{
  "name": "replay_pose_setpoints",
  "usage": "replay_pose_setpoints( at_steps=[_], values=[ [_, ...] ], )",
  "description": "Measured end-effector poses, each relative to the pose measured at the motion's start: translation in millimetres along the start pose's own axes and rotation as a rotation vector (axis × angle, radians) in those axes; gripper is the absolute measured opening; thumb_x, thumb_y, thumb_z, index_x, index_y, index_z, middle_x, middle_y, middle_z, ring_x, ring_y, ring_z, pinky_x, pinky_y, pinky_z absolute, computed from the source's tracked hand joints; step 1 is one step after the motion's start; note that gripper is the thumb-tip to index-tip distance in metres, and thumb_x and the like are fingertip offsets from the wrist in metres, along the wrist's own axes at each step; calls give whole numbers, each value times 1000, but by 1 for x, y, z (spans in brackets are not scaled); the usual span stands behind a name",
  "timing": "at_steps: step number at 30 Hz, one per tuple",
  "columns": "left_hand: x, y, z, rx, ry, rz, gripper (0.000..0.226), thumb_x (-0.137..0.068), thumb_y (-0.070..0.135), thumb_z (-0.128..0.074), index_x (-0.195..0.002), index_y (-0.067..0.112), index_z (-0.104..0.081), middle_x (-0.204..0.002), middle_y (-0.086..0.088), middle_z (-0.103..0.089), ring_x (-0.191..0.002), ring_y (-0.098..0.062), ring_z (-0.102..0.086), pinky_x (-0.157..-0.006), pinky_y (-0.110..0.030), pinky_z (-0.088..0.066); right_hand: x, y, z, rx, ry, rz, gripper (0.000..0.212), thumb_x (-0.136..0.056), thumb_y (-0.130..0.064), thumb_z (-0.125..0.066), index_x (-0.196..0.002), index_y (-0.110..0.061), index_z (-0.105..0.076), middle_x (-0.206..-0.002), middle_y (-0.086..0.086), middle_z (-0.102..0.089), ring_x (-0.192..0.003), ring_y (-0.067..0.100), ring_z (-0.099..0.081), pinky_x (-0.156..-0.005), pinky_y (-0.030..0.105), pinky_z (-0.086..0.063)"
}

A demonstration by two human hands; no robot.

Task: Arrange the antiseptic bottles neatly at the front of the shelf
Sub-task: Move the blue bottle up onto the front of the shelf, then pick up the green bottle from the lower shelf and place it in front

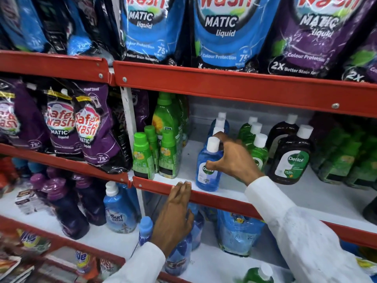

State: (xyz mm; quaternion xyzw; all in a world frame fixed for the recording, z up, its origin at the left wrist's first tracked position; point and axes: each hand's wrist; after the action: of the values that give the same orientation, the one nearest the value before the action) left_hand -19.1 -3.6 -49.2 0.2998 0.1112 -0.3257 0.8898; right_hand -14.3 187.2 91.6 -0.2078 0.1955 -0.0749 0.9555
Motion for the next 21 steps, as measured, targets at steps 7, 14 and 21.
replay_pose_setpoints(
  at_steps=[7,14,21],
  values=[
    [8,8,-10,-311,-41,3,88,-68,36,-67,-147,14,-36,-152,-6,-45,-143,-30,-37,-116,-60,-27,13,13,2,-5,17,-14,80,-65,-53,-78,-134,-36,-42,-121,1,-70,-97,26,-68,-79,39,-57],
    [-2,47,-45,-280,43,-202,67,-77,32,-65,-140,20,-47,-141,-12,-54,-136,-39,-43,-113,-61,-20,127,65,9,-208,313,142,25,-80,-13,-76,-102,-22,-68,-90,-12,-68,-68,7,-56,-68,18,-47],
    [-10,70,-66,-184,28,-199,62,-79,28,-65,-139,28,-48,-122,-2,-57,-120,-32,-44,-119,-62,-12,205,171,-34,-195,-237,-142,39,-75,-29,-80,-112,-29,-68,-101,-15,-72,-85,1,-65,-81,22,-54]
  ],
)
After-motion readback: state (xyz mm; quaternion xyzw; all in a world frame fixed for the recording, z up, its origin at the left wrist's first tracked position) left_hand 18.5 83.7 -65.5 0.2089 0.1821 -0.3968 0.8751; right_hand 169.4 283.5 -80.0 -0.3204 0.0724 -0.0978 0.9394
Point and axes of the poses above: each hand's wrist, its own x-axis away from the middle knuckle, its own z-axis out of the back of the hand, y = z × x
